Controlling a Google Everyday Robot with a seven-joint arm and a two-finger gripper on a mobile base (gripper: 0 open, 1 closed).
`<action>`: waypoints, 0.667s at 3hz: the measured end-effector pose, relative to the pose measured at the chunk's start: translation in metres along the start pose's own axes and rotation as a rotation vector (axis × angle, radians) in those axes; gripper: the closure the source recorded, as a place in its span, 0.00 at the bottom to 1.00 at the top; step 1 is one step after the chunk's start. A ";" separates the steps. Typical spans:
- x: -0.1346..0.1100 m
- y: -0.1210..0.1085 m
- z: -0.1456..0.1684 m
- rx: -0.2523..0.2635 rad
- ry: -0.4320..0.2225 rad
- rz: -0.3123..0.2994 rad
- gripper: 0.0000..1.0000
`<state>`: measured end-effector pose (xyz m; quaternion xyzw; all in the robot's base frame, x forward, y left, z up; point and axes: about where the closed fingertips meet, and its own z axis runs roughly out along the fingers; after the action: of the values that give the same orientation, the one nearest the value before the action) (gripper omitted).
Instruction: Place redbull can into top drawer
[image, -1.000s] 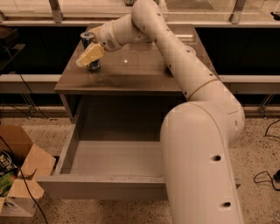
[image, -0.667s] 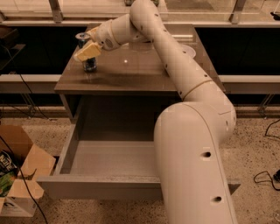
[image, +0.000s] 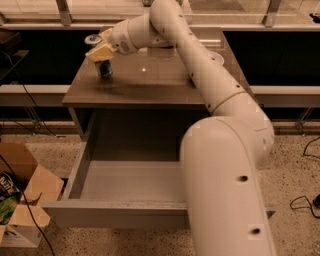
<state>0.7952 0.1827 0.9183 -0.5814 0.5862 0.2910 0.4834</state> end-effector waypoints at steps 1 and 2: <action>-0.007 0.007 -0.017 0.029 -0.003 -0.006 1.00; -0.027 0.027 -0.063 0.076 -0.039 -0.008 1.00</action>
Offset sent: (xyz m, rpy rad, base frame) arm -0.1266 -0.0895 0.0207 0.0321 0.0118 -0.0770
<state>0.7510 0.1407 0.9602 -0.5591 0.5851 0.2779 0.5175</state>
